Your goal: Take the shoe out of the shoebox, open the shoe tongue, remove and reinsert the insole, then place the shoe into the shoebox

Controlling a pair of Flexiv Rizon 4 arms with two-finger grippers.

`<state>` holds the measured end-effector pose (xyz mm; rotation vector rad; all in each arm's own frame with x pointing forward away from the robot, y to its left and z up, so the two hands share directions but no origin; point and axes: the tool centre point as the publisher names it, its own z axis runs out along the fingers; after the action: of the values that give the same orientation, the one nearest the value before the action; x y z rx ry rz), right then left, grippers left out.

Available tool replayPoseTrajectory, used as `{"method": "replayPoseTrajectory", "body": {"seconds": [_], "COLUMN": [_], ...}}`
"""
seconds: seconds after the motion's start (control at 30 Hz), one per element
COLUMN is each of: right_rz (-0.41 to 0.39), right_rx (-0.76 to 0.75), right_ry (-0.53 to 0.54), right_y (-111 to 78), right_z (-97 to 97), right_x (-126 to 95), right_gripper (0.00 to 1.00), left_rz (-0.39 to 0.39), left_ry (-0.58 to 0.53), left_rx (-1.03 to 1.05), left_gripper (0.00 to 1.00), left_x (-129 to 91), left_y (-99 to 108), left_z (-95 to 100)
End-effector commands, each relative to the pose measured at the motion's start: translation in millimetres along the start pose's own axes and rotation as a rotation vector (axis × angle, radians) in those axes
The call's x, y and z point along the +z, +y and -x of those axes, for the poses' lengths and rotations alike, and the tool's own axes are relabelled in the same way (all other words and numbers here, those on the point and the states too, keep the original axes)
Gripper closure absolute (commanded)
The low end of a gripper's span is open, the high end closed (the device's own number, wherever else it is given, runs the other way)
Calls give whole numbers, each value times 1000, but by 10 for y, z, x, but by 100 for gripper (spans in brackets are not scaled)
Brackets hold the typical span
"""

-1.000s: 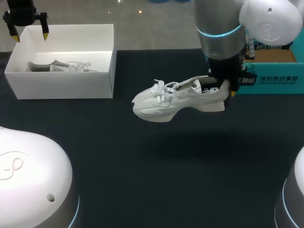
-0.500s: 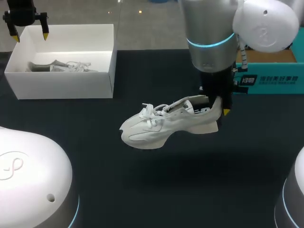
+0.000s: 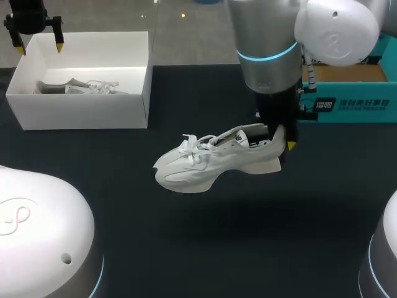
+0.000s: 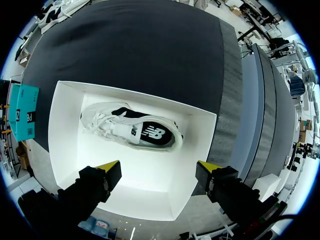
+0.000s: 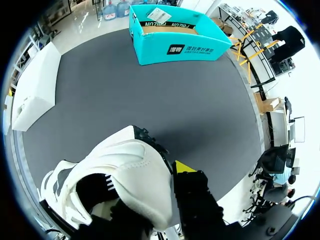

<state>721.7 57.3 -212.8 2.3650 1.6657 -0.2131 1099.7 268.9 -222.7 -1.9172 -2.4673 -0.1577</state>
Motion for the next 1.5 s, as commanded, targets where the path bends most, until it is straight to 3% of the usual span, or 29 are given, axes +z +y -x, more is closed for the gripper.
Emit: {"method": "replayPoseTrajectory", "body": {"seconds": [0.03, 0.23, 0.67, 0.87, 1.1, 1.13, 1.17, 1.33, 1.5], "right_rz": [-1, 7, -76, -111, -126, -130, -130, -116, -110], "right_rx": [0, -53, -115, -148, -152, -153, -153, -164, -227], "right_ry": [-1, -23, 26, -2, 18, 25, 26, 30, 122], "right_y": [5, -170, -574, -631, -640, -642, -646, -692, -711], "right_z": [-10, -263, -804, -890, -925, -936, -941, -863, -660], "right_x": [-11, 333, 1134, 1463, 1684, 1677, 1639, 1327, 984], "right_gripper": [100, 100, 100, 100, 100, 78, 0, 0, 0], "left_rz": [1, 1, 1, 1, 1, 1, 1, 1, 1], "left_ry": [1, 1, 1, 1, 1, 1, 1, 1, 1], "left_rx": [1, 1, 1, 1, 1, 1, 1, 1, 1], "left_gripper": [0, 0, 0, 0, 0, 0, 0, 0, 0], "left_x": [-2, -2, -2, -2, -2, -2, -2, -2, -2], "left_y": [0, 0, 0, 0, 0, 0, 0, 0, 0], "left_z": [-5, -5, -5, -5, -5, -5, -5, -5, -5]}}
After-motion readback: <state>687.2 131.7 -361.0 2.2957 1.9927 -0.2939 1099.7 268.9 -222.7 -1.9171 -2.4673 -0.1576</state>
